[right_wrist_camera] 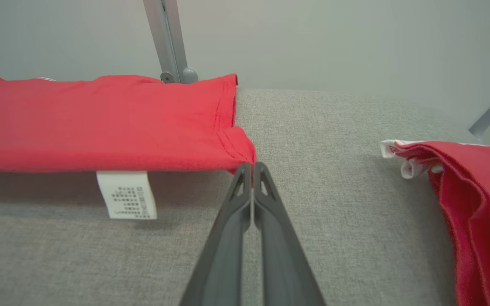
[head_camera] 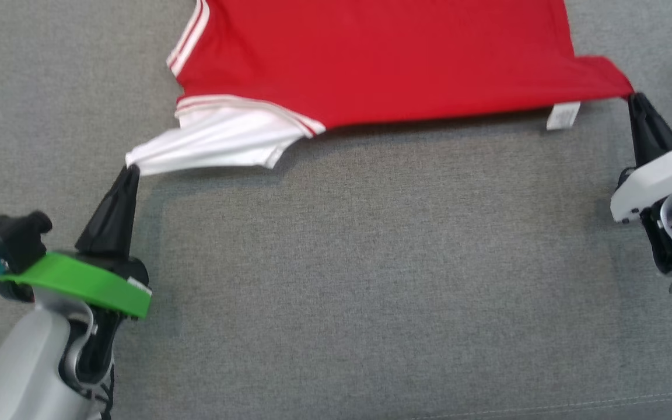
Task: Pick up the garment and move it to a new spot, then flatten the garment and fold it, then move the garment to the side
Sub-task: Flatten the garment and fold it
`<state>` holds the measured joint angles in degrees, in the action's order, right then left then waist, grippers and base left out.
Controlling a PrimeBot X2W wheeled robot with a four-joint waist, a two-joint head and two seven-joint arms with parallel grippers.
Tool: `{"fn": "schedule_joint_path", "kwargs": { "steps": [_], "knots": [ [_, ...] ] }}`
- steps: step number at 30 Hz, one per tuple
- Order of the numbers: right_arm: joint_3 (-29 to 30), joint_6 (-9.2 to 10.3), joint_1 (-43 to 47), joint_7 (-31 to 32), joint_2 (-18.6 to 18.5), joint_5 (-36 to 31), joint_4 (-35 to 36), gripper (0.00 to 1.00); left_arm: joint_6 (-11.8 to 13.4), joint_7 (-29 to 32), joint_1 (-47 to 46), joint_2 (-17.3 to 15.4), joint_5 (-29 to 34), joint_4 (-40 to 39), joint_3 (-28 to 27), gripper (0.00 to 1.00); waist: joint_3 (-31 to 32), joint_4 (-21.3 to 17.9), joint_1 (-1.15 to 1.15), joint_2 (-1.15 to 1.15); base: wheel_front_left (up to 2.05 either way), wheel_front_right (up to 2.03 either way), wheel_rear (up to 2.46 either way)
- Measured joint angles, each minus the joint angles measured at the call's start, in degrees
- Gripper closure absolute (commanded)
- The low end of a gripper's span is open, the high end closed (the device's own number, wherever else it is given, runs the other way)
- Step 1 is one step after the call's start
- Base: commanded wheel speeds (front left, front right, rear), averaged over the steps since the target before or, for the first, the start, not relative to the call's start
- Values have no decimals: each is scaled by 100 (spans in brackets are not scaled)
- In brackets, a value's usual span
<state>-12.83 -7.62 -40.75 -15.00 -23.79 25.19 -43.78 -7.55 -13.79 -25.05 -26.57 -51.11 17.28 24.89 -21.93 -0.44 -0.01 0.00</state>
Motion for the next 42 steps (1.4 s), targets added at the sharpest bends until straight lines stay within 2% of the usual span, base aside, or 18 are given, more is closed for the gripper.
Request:
{"fn": "schedule_joint_path", "kwargs": {
  "steps": [11, 16, 21, 24, 27, 28, 33, 36, 42],
  "knots": [
    [82, -1, 1473, 0, -277, 246, 577, 100, 153, -98, 1936, 261, -55, -872, -470, 100, 1020, -36, 0, 0, 0, 0, 0],
    [597, -12, 2409, -5, -448, 238, 1171, 100, 268, -98, 2542, 342, 160, -1458, -661, 100, 1350, 7, 0, 0, 0, 0, 0],
    [1154, -20, 3522, 0, -410, 165, 1911, 100, 530, -92, 3089, 393, 243, -1979, -644, 100, 1504, 63, 0, 0, 0, 0, 0],
    [1378, -19, 3969, 219, -344, 83, 2394, 100, 686, -54, 3273, 420, 242, -2203, -630, 100, 1512, 40, 0, 0, 0, 0, 0],
    [1506, -4, 4111, 566, -253, -34, 2832, 100, 776, 31, 3278, 447, 231, -2274, -603, 100, 1504, -11, 0, 0, 0, 0, 0],
    [1519, 0, 4112, 859, -193, -81, 3019, 100, 815, 108, 3250, 476, 231, -2246, -561, 100, 1507, -43, 0, 0, 0, 0, 0],
    [1413, 5, 3919, 1482, -81, -135, 3108, 100, 864, 279, 2858, 611, 229, -2030, -459, 100, 1528, -54, 0, 0, 0, 0, 0],
    [1393, 7, 3676, 1648, -66, -141, 3044, 100, 815, 322, 2453, 728, 246, -1797, -354, 100, 1483, -10, 0, 0, 0, 0, 0],
    [1371, 8, 3241, 1853, -37, -255, 2713, 100, 563, 335, 1597, 1006, 388, -1091, -155, 100, 1291, 104, 0, 0, 0, 0, 0]
  ]
}}
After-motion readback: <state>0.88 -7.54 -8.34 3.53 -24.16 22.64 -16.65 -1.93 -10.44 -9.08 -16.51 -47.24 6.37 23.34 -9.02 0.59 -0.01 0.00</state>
